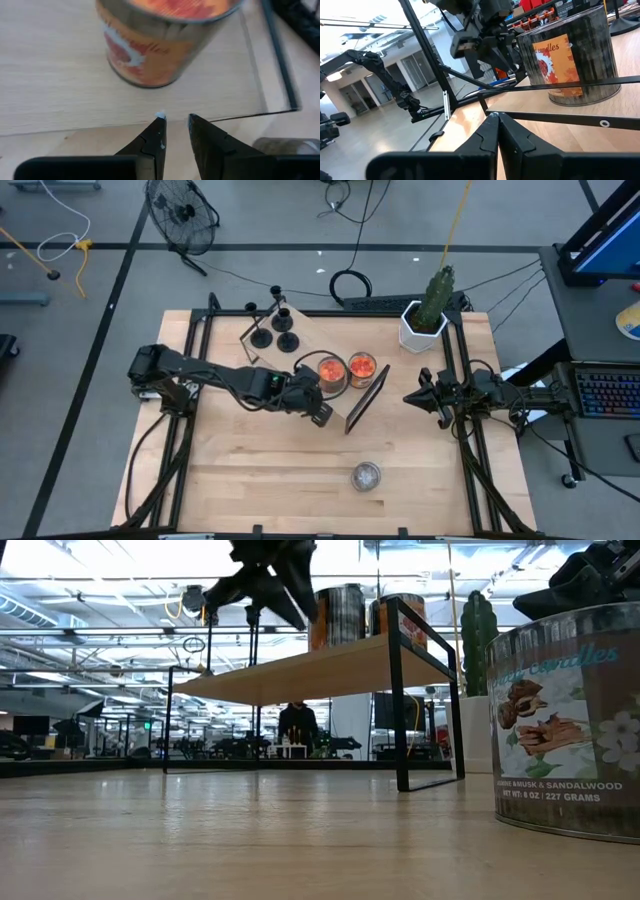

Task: Pick & Place candle stick holders
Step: Adjust the right orange black candle tin to align with the others

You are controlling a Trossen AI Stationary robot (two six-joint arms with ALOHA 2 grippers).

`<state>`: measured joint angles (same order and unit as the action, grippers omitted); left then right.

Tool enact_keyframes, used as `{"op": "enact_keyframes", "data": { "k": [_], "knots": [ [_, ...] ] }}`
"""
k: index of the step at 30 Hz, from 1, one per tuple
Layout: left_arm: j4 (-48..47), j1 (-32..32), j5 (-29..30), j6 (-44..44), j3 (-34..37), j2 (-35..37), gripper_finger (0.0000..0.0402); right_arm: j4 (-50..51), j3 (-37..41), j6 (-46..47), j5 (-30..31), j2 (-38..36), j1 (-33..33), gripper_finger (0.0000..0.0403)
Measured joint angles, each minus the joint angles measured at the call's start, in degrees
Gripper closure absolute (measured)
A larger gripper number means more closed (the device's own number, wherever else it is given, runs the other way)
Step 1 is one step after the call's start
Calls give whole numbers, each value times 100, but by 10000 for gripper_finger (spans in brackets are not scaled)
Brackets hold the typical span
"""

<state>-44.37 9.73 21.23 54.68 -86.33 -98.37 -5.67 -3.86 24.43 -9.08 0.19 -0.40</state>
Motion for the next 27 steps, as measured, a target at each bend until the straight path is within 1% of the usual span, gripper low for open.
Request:
{"op": "enact_keyframes", "data": {
  "k": [7, 9, 12, 16, 21, 27],
  "knots": [
    [381, -80, 18, -71, 13, -131, 314, -2, 0, 37, 0, 0, 1, 399],
    [645, -114, 95, -101, -8, -158, 314, -5, -1, 37, 0, -1, 0, 399],
    [558, -175, 240, -101, 2, -176, 314, -4, 0, 39, 0, 0, 2, 399],
    [646, -272, 266, -116, 2, -179, 314, -4, 0, 39, 0, 0, 0, 399],
    [749, -455, 472, -250, 2, -179, 314, -4, -2, 36, 0, 0, 1, 399],
    [801, -709, 487, -515, 2, -179, 314, -4, 0, 33, 0, 0, 1, 399]
  ]
}}
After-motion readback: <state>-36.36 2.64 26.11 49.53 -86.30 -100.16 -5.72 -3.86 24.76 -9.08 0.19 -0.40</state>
